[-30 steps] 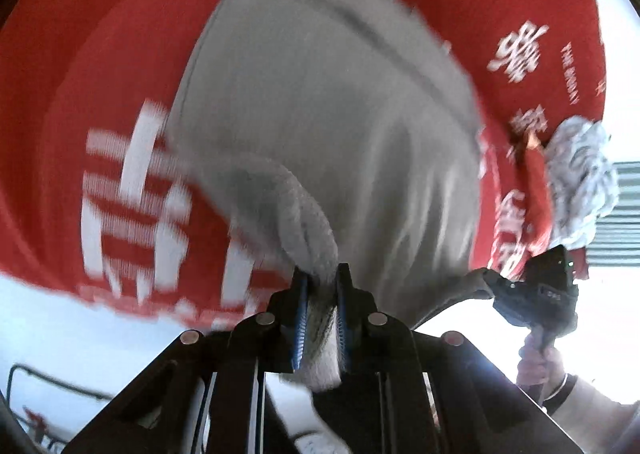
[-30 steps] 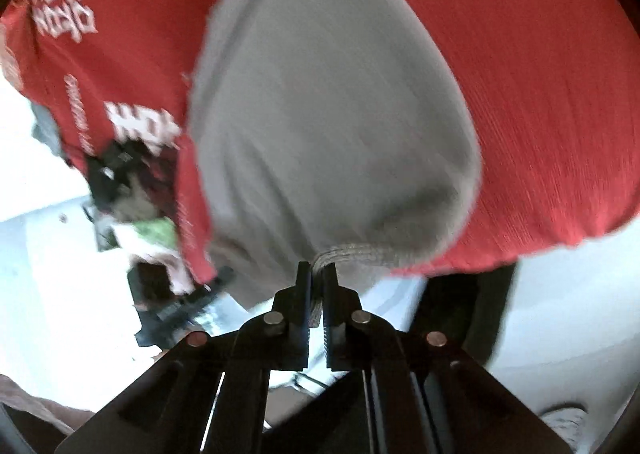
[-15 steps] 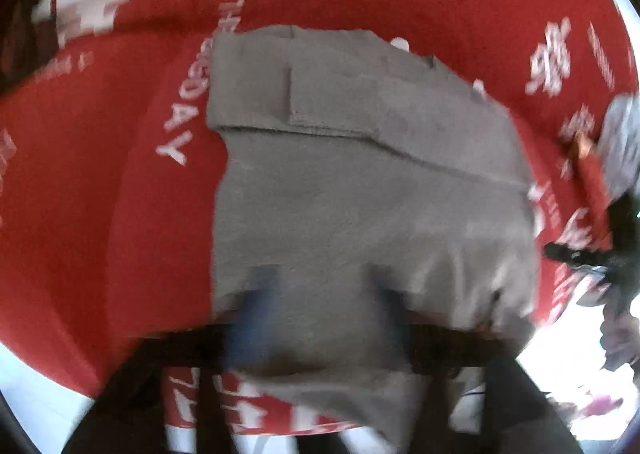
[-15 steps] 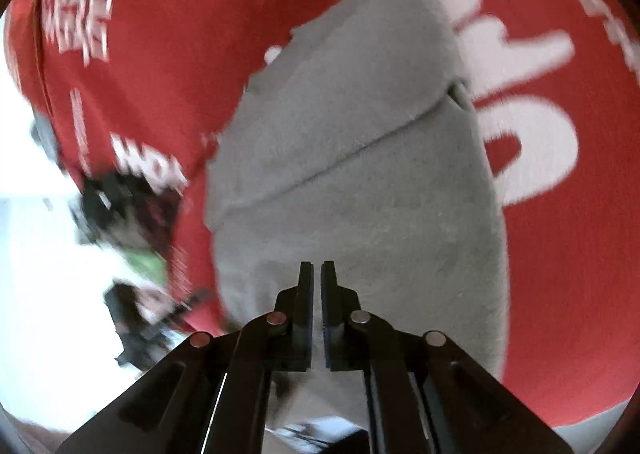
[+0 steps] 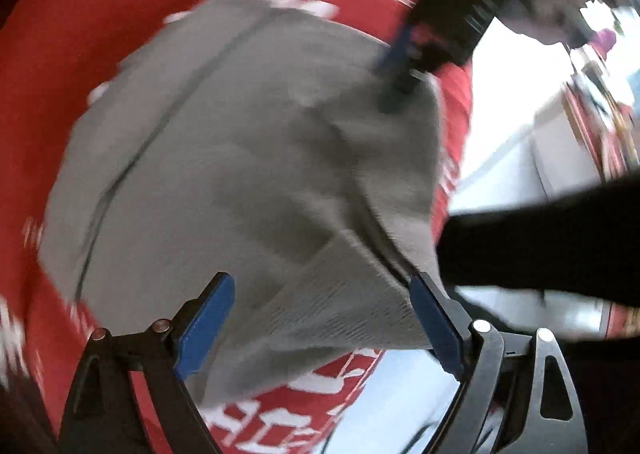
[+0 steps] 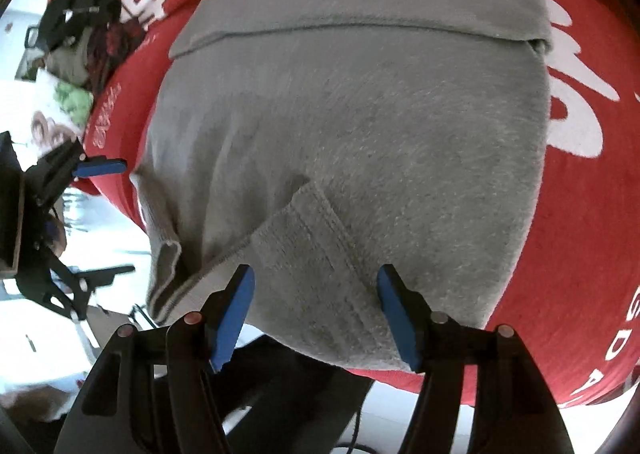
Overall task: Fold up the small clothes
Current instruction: 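Lift the held hem with both tools and fold it toward the collar, then lower the folded hem onto the body and open both tools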
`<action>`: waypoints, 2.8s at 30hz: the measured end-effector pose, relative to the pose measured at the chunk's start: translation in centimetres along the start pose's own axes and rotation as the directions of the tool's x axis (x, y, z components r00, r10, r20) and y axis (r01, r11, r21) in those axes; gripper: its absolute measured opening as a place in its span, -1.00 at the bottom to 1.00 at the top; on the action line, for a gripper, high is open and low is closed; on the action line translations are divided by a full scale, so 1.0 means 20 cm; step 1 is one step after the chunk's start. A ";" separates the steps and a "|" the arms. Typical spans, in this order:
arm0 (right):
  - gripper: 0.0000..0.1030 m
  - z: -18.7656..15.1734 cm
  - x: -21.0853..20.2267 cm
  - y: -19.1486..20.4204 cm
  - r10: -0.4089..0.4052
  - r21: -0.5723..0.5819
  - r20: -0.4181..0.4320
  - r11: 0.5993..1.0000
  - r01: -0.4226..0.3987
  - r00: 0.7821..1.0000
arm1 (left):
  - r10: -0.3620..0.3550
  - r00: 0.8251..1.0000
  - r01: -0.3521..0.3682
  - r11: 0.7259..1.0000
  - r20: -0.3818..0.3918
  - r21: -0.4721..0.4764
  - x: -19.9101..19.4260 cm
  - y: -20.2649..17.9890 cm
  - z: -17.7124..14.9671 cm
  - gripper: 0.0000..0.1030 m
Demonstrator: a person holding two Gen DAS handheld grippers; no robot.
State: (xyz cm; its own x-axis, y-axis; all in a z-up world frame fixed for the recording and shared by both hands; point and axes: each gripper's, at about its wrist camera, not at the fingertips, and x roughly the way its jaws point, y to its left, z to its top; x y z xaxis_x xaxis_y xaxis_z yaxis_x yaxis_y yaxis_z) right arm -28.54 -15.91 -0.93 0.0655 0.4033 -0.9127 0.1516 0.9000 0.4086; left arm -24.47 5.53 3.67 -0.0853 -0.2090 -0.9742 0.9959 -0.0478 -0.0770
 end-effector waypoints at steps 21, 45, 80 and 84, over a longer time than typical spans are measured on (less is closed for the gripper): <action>-0.88 0.02 -0.40 0.13 -0.186 -0.061 0.221 0.977 0.204 0.957 | -0.020 0.951 0.237 0.690 0.309 -0.684 -0.42 0.66 -0.27 -0.83; -0.88 1.23 -0.29 -0.44 -0.323 0.204 0.330 0.942 0.267 0.887 | 0.379 0.916 -0.016 0.360 0.130 -0.933 -0.06 1.85 0.13 -0.83; -0.76 1.05 -0.14 -0.68 -0.165 0.290 0.213 0.952 0.099 0.963 | 0.194 0.977 -0.133 0.233 -0.088 -0.963 0.15 1.56 -0.13 -0.82; -0.64 0.94 -0.22 -0.71 -0.170 0.355 0.179 0.930 0.098 0.969 | 0.150 0.988 -0.051 0.173 -0.025 -0.984 0.07 1.47 -0.24 -0.82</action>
State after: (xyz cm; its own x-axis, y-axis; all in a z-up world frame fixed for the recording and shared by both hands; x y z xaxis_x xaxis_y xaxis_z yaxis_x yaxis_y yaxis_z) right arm -12.37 -33.65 -2.84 0.2146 0.2077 -0.9544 0.4973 0.8178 0.2898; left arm 4.80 8.63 -0.93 0.0662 -0.1898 -0.9796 0.2067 0.9631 -0.1727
